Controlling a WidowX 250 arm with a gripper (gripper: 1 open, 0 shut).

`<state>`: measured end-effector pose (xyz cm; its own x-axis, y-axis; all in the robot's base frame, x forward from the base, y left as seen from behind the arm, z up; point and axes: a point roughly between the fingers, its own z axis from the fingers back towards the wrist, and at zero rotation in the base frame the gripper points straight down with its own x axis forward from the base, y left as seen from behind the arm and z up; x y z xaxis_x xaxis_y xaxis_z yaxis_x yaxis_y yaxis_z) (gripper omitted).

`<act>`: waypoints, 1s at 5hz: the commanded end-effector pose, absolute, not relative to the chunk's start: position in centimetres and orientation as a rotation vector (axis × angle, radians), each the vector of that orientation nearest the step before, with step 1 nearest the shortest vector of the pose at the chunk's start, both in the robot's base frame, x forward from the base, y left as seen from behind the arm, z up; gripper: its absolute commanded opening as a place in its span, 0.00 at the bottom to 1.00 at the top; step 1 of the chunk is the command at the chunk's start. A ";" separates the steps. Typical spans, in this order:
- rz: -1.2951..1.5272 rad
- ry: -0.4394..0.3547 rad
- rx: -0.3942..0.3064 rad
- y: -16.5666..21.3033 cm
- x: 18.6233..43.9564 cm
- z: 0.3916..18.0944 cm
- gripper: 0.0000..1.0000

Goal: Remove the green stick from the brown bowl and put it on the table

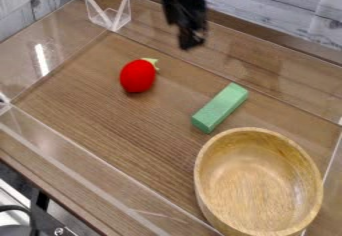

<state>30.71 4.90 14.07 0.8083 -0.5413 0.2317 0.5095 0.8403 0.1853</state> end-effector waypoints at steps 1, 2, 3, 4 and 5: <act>-0.515 -0.358 0.140 8.0 31.0 16.4 1.00; -0.471 -0.352 0.101 8.0 30.5 14.6 1.00; -0.471 -0.342 0.075 7.8 30.2 12.8 1.00; -0.443 -0.344 0.064 7.7 30.4 11.3 1.00; -0.357 -0.352 0.085 8.5 31.3 10.8 1.00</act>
